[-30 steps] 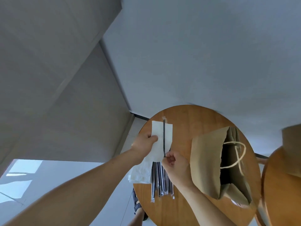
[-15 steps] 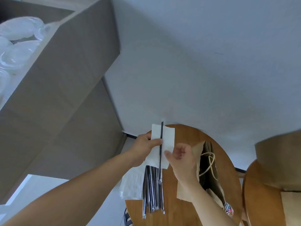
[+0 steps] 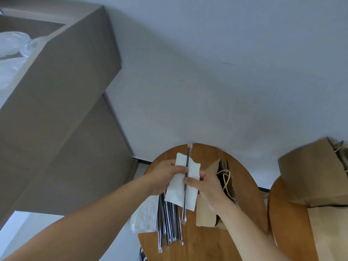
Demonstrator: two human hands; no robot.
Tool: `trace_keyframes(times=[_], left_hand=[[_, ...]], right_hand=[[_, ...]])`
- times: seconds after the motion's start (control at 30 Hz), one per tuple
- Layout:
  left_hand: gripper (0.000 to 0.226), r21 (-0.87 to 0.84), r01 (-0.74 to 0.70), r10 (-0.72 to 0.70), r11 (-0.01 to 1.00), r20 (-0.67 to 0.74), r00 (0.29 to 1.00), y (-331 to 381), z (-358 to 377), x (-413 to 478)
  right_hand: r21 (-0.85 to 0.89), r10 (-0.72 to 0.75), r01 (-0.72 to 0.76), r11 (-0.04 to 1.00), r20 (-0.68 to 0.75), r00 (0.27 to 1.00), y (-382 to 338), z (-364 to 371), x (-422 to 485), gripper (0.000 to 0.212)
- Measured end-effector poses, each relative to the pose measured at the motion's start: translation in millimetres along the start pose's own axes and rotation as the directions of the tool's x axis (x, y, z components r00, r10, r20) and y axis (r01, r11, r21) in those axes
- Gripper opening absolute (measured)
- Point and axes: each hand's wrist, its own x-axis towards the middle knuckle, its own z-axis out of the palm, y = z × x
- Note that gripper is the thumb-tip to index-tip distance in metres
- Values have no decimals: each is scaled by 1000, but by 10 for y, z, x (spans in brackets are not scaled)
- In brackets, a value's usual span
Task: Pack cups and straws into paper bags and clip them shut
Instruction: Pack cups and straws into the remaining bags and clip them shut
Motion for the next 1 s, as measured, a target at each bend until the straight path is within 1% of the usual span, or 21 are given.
trace_keyframes(times=[0.13, 0.2, 0.27, 0.3, 0.33, 0.37, 0.4, 0.43, 0.47, 0.5, 0.53, 0.57, 0.6, 0.63, 0.67, 0.7, 0.77, 0.8, 0.87, 1.0], left_hand=[[32, 34, -37, 36, 999, 47, 998, 221, 166, -5], [38, -9, -94, 95, 995, 74, 993, 401, 246, -6], [40, -37, -166, 167, 985, 29, 986, 559, 301, -2], [41, 6, -188, 188, 982, -14, 982, 595, 320, 14], [43, 112, -186, 193, 976, -53, 980, 591, 335, 34], [47, 280, -156, 182, 947, -70, 981, 549, 352, 46], [53, 472, -103, 148, 876, -58, 987, 465, 381, 54], [62, 633, -53, 84, 772, -18, 996, 352, 430, 71], [70, 745, -24, 4, 666, 29, 1000, 229, 503, 94], [78, 817, -14, -66, 577, 63, 996, 104, 601, 118], [86, 860, -12, -104, 510, 75, 992, -5, 710, 145], [90, 884, -7, -111, 468, 67, 992, -100, 818, 177], [89, 898, 3, -95, 441, 43, 995, -175, 921, 211], [82, 906, 22, -63, 423, 5, 998, -231, 1014, 244], [69, 907, 49, -26, 419, -42, 999, -268, 1088, 265], [56, 896, 86, 6, 436, -98, 995, -290, 1136, 284], [32, 851, 161, 48, 500, -213, 976, -321, 1157, 315], [26, 828, 191, 54, 528, -257, 965, -329, 1136, 322], [27, 770, 239, 20, 592, -310, 950, -347, 1056, 315], [37, 592, 289, -82, 753, -351, 933, -398, 890, 309]], right_hand=[[54, -28, 33, 998, -83, 996, -218, -120, -105, 12], [29, -74, 79, 996, -122, 990, -424, -216, -136, 11], [2, -148, 152, 988, -214, 965, -668, -376, -163, 9], [-17, -194, 198, 980, -286, 938, -786, -488, -171, 7], [-52, -237, 235, 971, -368, 899, -899, -609, -172, 4], [-98, -272, 255, 962, -447, 852, -992, -735, -167, 5], [-131, -291, 262, 956, -511, 809, -1059, -849, -153, 8], [-146, -299, 264, 953, -561, 772, -1095, -950, -126, 13], [-153, -303, 265, 952, -600, 741, -1104, -1027, -86, 20], [-165, -303, 258, 952, -630, 715, -1089, -1081, -35, 25], [-176, -296, 241, 955, -651, 699, -1056, -1106, 21, 27], [-187, -284, 215, 959, -664, 691, -1006, -1107, 81, 27], [-197, -273, 190, 962, -672, 689, -946, -1088, 137, 26], [-207, -268, 172, 963, -672, 691, -876, -1056, 188, 26], [-219, -263, 155, 963, -666, 698, -799, -1018, 236, 26], [-234, -258, 134, 963, -652, 713, -718, -980, 277, 23], [-266, -247, 97, 959, -616, 748, -580, -901, 337, 12], [-272, -239, 86, 959, -602, 762, -529, -861, 353, 8], [-277, -221, 68, 958, -570, 791, -461, -764, 363, 5], [-346, -193, 16, 938, -483, 854, -364, -579, 306, 8]])
